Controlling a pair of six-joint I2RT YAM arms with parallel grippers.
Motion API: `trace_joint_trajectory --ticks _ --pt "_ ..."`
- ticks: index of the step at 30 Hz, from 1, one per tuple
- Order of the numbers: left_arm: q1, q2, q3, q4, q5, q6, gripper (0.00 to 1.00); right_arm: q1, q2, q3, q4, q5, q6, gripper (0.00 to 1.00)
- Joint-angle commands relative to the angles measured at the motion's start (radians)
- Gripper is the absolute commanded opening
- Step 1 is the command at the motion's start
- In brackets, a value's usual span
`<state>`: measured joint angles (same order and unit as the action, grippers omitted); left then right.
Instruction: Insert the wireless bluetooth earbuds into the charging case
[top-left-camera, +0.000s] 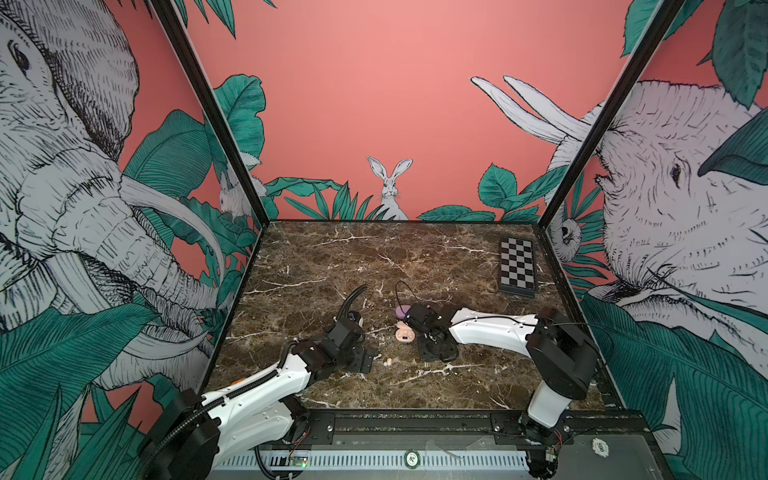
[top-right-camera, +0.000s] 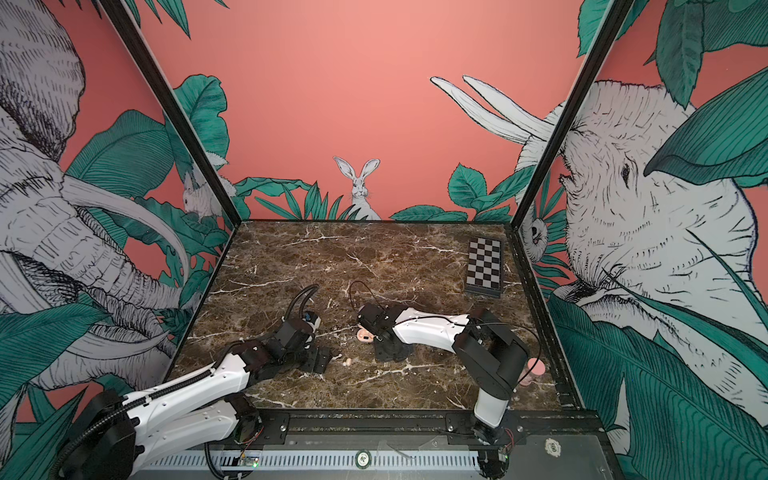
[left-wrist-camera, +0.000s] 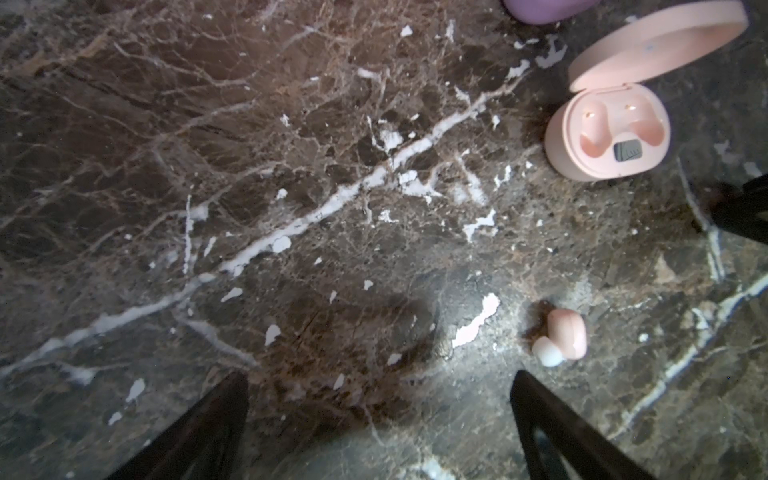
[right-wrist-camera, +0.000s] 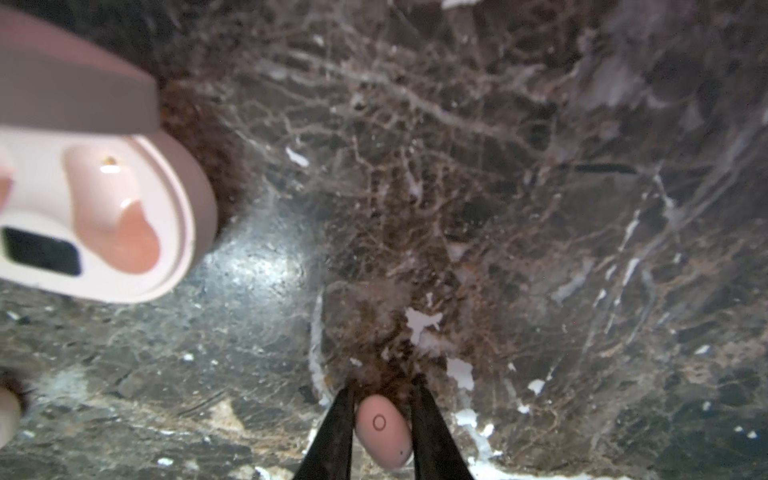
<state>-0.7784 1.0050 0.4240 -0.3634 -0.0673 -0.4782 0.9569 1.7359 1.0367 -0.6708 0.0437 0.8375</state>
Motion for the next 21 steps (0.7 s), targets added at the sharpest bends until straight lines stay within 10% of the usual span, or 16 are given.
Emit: trace_joint_trajectory --ticks 1,21 --pt "-0.005 0.005 0.018 0.012 0.001 -0.004 0.99 0.007 -0.03 -0.012 0.011 -0.001 -0.012 0.25" --pt "-0.004 0.006 0.018 0.009 0.001 -0.005 0.99 0.019 -0.083 -0.053 0.043 0.038 -0.008 0.14"
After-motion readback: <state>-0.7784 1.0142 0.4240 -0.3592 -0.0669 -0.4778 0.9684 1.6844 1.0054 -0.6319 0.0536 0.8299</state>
